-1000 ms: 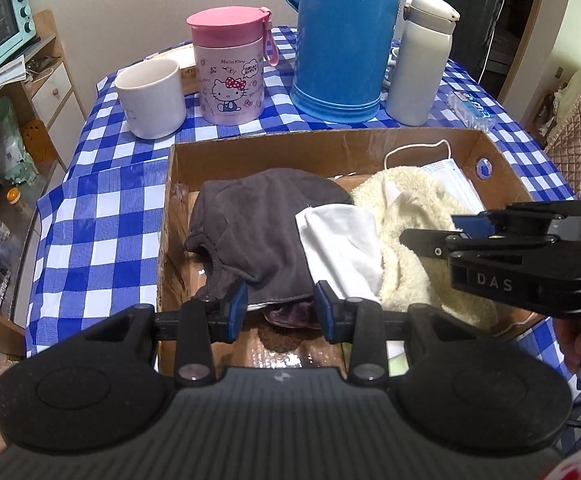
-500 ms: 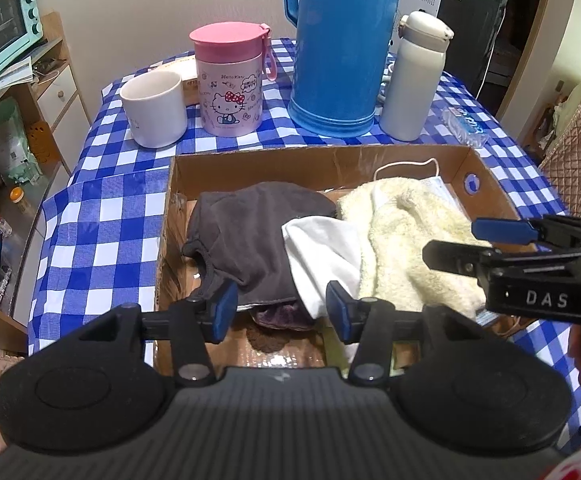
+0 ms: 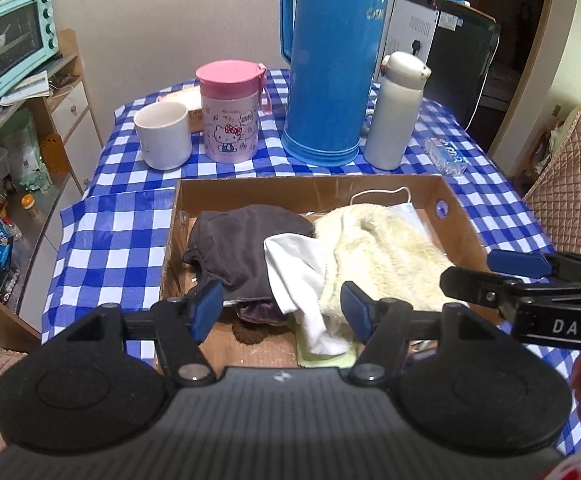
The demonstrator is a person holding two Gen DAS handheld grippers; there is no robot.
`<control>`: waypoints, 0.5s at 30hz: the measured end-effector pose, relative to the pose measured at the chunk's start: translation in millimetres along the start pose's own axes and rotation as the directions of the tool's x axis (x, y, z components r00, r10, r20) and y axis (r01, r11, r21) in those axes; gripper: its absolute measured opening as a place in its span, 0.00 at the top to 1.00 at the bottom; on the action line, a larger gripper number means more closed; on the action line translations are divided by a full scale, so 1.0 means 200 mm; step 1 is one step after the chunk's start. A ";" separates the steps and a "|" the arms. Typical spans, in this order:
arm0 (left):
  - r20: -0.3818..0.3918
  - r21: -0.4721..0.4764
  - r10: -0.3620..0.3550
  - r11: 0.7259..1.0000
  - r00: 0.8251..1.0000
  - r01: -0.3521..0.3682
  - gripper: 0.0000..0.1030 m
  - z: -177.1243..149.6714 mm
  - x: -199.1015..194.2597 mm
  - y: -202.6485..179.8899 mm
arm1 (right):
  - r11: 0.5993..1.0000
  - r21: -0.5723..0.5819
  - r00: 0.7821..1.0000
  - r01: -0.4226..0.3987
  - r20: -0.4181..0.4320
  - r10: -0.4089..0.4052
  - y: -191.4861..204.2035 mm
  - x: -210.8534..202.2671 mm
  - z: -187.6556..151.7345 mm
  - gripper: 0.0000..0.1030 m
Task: Organize soft objects
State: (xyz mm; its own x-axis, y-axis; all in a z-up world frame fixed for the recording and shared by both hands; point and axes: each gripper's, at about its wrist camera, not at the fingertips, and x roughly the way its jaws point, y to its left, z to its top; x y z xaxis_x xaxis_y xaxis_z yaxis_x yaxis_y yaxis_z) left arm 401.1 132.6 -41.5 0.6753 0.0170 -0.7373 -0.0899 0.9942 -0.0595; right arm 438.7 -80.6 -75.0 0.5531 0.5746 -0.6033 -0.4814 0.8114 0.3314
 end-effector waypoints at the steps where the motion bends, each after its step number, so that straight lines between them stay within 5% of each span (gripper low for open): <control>1: 0.003 0.000 0.002 1.000 1.000 -0.002 0.39 -0.01 -0.03 -0.01 | 1.000 0.005 1.000 0.004 0.006 -0.004 0.00 -0.03 -0.01 0.25; 15: 0.077 0.004 0.061 0.998 0.995 -0.062 0.30 -0.21 -0.48 -0.20 | 0.999 0.032 0.998 -0.041 0.058 0.039 0.07 -0.53 -0.19 0.19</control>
State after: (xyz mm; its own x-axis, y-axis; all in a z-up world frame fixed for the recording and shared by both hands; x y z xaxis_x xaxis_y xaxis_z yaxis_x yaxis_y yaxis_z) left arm 309.4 86.6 2.5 0.7226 0.0862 -0.6859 -0.1289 0.9916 -0.0112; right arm 347.4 -134.5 -33.3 0.5722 0.6112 -0.5469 -0.4818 0.7901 0.3789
